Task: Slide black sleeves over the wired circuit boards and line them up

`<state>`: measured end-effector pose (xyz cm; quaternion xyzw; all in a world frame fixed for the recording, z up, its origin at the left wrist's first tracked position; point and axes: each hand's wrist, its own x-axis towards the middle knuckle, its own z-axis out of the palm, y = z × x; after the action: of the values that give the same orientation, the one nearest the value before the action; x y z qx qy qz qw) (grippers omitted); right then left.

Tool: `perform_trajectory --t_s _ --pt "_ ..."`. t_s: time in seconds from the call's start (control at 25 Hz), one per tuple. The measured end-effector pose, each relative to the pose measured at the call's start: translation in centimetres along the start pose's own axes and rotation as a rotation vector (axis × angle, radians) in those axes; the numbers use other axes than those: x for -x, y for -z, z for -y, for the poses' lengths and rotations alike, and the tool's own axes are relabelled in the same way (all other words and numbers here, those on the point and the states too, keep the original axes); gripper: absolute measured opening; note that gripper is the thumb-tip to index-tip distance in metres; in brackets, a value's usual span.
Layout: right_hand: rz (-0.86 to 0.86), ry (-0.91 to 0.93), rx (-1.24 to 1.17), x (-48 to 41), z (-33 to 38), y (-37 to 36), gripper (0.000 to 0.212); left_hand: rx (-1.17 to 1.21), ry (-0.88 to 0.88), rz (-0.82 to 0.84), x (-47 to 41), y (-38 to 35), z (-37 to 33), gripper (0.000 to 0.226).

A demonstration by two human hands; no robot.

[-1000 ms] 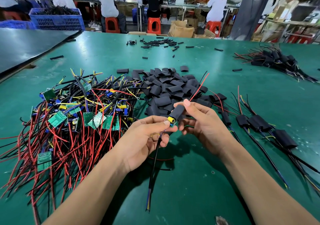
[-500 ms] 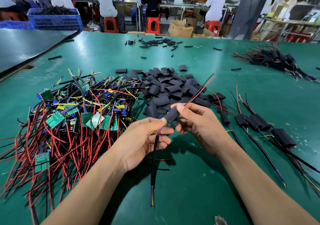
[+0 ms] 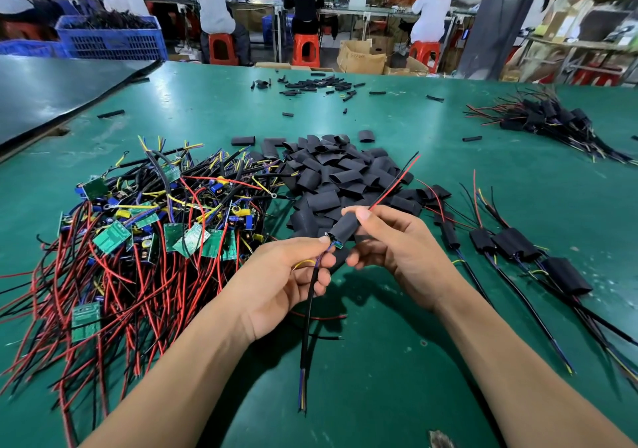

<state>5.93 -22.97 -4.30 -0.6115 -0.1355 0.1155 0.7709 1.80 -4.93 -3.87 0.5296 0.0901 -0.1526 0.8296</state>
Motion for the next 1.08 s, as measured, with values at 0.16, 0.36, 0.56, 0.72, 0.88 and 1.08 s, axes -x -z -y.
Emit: perform_trajectory --t_s 0.16,0.36,0.56,0.72,0.88,1.08 --pt "0.012 -0.001 0.021 0.0 -0.1 0.0 0.032 -0.027 -0.040 -0.006 -0.1 0.1 0.1 0.010" --pt "0.050 -0.024 -0.031 0.1 0.0 0.0 0.027 -0.046 -0.077 -0.002 -0.1 0.2 0.2 0.008" --pt "-0.015 -0.084 -0.057 0.0 0.1 -0.1 0.020 -0.076 -0.136 -0.024 0.0 -0.2 0.5 0.008" --pt "-0.032 -0.091 -0.144 0.0 0.4 -0.1 0.019 -0.099 -0.100 0.011 0.1 -0.6 0.5 0.021" --pt "-0.207 -0.021 0.013 -0.1 0.0 -0.5 0.009 -0.056 -0.085 -0.032 0.1 -0.4 0.4 0.012" --pt "-0.396 0.409 0.693 0.4 -0.9 -1.0 0.014 0.005 -0.104 -0.084 -0.3 -0.3 0.5 0.014"
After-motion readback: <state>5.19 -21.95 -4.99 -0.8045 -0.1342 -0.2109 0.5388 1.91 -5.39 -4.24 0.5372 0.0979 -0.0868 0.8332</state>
